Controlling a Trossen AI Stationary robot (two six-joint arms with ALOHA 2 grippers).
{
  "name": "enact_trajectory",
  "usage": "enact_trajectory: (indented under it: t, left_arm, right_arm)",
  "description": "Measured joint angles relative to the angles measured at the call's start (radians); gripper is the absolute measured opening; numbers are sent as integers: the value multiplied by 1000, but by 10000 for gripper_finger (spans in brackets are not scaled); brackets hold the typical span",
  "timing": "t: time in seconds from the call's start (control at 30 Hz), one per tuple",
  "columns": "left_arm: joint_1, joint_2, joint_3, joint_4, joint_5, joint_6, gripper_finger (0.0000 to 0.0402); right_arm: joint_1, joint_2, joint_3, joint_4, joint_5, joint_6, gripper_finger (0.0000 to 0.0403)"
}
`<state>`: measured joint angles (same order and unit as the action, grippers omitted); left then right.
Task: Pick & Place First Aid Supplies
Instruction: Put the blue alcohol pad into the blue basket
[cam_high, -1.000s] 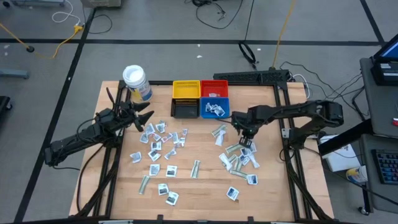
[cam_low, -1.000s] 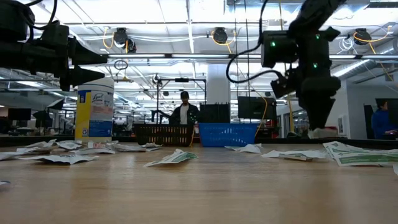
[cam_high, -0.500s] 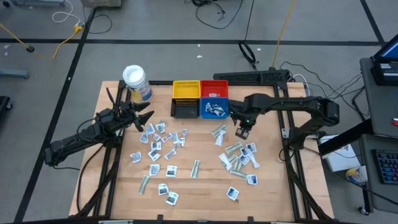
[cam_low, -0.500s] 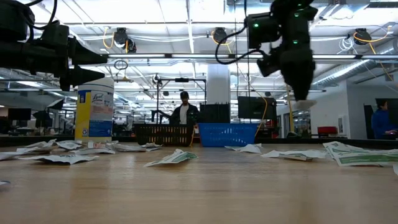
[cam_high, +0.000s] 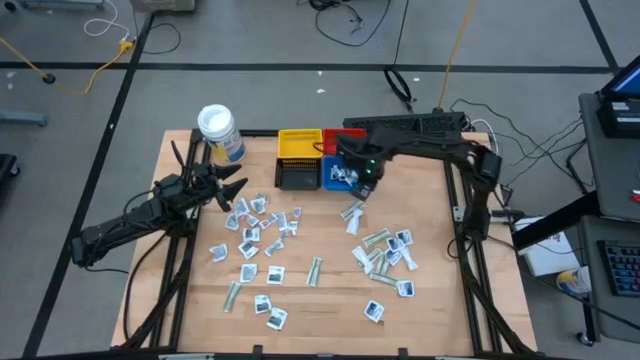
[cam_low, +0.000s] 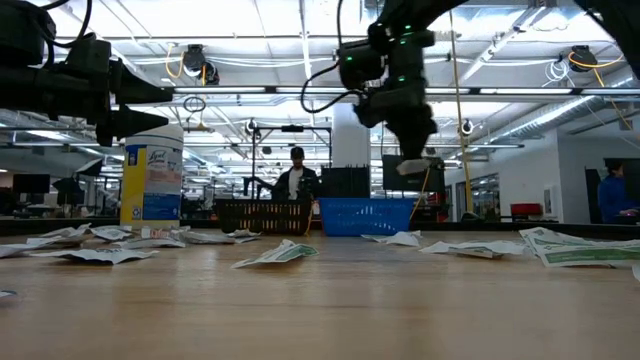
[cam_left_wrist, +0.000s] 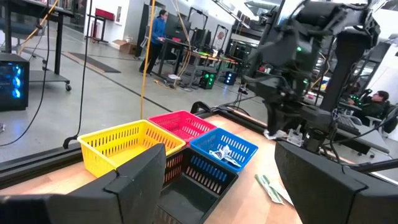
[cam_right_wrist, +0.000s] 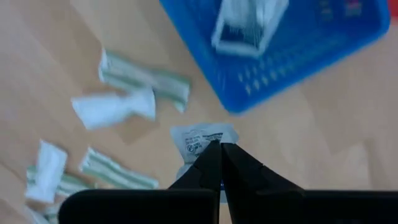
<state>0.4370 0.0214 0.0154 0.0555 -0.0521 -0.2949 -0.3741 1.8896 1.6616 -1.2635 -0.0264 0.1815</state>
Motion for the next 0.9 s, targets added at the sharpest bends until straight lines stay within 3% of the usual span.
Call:
enact_trajectory:
  t: [0.37,0.9]
  left_arm:
    - [0,0,0,0,0,0,306]
    - [0,0,0,0,0,0,306]
  right_arm:
    - [-43,239,333,-71,0,-73,0]
    - [-49,362,335,111,0,-118,0]
